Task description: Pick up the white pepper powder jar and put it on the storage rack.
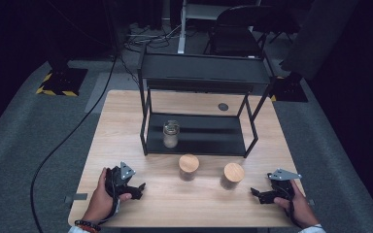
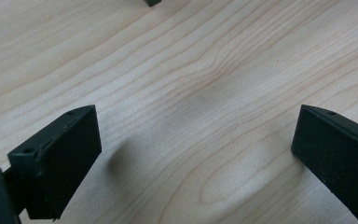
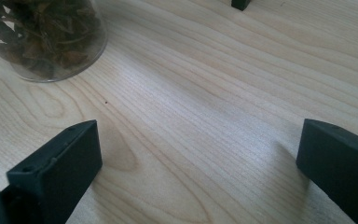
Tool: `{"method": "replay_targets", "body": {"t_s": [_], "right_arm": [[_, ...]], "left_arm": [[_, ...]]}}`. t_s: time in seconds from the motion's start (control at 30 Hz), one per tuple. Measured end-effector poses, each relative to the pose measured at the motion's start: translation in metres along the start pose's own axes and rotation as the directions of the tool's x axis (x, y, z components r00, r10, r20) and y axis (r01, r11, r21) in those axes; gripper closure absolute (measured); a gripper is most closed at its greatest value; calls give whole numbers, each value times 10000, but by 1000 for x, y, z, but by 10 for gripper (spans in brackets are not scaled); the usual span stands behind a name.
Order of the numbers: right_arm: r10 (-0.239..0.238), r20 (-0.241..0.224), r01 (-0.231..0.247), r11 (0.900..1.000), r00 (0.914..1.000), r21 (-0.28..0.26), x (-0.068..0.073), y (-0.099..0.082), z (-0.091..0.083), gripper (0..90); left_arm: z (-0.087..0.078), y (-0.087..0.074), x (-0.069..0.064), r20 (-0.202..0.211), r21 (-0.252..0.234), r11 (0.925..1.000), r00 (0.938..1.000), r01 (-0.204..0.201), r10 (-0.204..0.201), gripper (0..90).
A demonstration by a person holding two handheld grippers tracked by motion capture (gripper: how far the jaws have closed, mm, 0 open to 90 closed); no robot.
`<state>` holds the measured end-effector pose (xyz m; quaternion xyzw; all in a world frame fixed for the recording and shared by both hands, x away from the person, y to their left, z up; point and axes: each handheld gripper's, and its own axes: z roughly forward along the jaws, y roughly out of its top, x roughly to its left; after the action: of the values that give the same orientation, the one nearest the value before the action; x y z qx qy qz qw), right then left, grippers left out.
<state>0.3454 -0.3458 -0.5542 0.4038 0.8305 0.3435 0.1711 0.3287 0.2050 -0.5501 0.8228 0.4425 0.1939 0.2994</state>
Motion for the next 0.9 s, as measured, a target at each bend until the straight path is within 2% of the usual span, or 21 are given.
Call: {"method": "replay_targets", "body": {"t_s": [0.03,0.07,0.13,0.9], "right_arm": [[2,-2,-2,10000,10000,0,0,0,0,0],[5,-3,-5,10000,10000,1,0,0,0,0],[0,0,0,10000,10000,1,0,0,0,0],[-42,-34,42,10000,10000,-7,-1,0,0,0]], "left_arm": [[0,-1,1,84,-24,10000,9999,90,-90,11],[-1,-4,4,296,33,9993,9989,364,-365,6],[-1,-7,7,452,-138,9991,9982,398,-391,1],[-1,-9,10,637,-205,9995,9977,233,-219,0]]}}
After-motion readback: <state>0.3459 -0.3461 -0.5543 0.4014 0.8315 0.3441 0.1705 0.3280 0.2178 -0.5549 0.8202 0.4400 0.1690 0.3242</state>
